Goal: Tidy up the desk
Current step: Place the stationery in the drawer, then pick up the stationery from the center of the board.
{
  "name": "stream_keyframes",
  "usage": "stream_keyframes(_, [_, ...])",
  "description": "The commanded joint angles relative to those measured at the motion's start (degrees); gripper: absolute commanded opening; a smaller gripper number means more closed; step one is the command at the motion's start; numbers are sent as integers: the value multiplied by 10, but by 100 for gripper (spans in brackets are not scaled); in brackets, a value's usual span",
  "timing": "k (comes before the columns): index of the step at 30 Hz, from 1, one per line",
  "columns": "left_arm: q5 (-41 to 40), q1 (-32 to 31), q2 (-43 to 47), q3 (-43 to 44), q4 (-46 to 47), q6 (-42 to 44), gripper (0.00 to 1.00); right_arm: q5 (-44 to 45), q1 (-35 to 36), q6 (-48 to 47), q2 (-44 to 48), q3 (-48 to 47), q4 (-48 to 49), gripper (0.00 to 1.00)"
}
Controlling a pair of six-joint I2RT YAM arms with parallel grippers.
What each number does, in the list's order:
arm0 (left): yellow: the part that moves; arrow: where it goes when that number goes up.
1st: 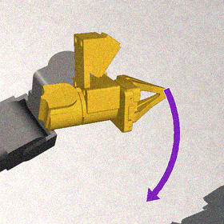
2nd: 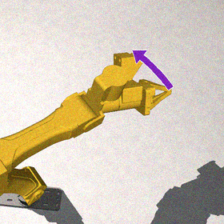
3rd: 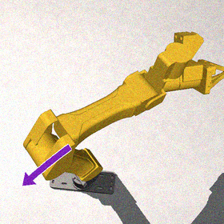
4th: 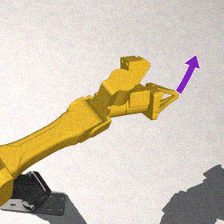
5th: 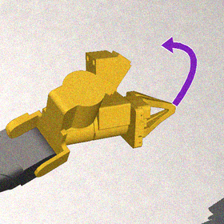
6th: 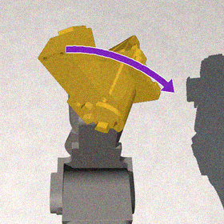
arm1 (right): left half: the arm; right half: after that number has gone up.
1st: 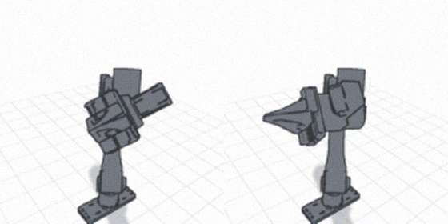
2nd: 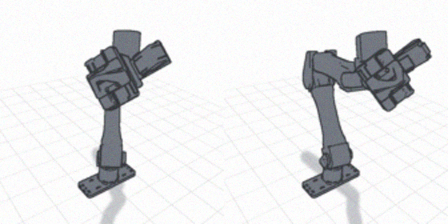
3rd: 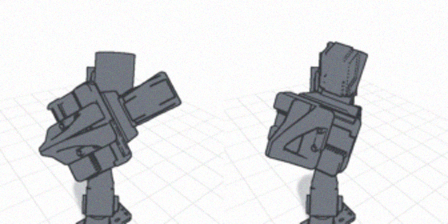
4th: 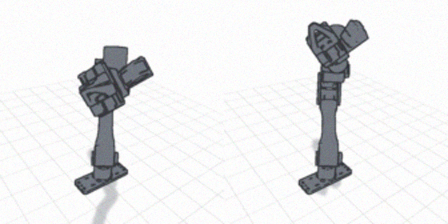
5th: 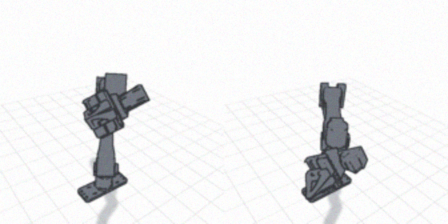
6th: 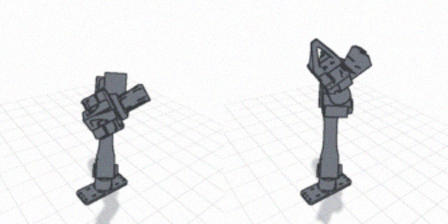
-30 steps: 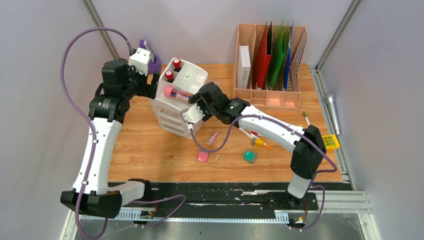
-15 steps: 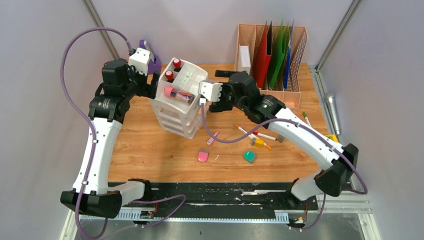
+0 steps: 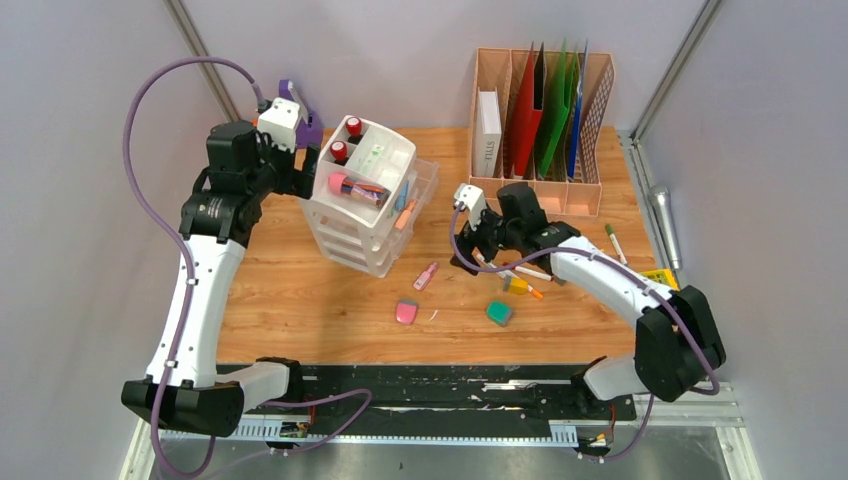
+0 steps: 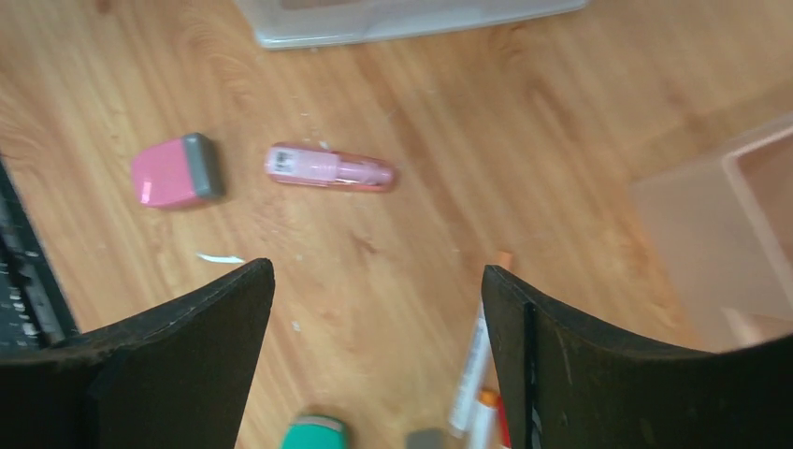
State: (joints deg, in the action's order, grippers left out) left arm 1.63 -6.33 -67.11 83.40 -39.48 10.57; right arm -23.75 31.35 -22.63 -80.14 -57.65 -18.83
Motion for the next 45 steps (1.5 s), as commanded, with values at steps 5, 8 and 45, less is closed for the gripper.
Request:
stream_keyframes(5, [-13, 3, 9, -13, 30, -5, 100, -100, 27, 195, -90, 60, 299, 70])
stream_keyframes(8, [-14, 3, 10, -18, 31, -4, 100, -60, 47, 209, -125, 64, 349, 67])
stream_keyframes(45, [-2, 2, 27, -31, 37, 0, 100, 166, 118, 74, -146, 110, 244, 37])
